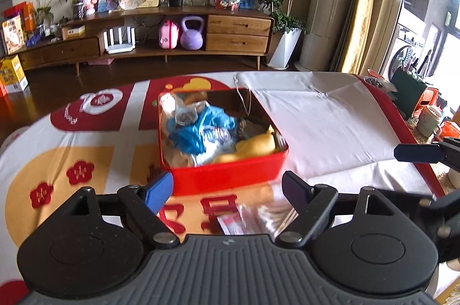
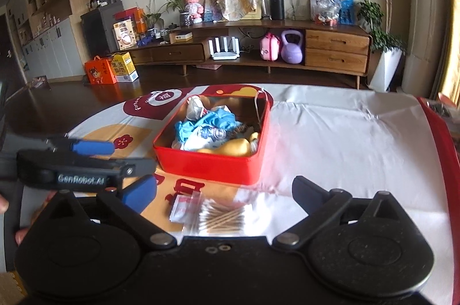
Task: Organize soft objects
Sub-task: 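Withdraw both grippers from the box toward the wipe packet and cotton swabs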
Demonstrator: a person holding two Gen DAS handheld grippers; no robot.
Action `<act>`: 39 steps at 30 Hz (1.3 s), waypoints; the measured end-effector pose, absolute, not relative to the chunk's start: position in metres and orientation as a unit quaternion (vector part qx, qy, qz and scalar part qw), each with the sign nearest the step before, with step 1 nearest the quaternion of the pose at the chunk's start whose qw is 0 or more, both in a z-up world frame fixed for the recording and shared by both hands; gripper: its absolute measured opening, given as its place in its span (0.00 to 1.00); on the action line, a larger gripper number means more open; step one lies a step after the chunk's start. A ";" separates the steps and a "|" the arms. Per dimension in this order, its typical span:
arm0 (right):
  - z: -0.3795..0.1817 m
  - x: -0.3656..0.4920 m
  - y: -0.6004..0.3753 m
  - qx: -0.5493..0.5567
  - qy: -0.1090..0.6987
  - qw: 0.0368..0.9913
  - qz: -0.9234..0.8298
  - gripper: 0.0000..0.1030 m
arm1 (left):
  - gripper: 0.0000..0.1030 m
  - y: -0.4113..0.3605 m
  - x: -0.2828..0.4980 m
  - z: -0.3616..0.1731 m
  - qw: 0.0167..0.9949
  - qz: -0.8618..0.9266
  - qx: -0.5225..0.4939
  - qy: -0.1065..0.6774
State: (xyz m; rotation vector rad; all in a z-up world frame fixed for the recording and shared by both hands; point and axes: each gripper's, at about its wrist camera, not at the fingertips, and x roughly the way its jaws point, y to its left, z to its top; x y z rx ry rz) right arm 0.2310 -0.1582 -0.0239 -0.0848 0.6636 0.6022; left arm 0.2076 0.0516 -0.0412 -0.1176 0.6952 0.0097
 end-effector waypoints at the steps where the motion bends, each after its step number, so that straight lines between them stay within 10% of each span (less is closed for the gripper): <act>1: -0.026 0.231 -0.160 -0.041 0.323 0.901 0.288 0.99 | 0.81 0.052 0.205 -0.045 0.937 0.007 -0.061 0.343; 39: -0.120 0.282 -0.127 -0.055 0.413 0.872 0.256 0.95 | 0.81 0.024 0.226 -0.152 0.918 0.022 -0.022 0.395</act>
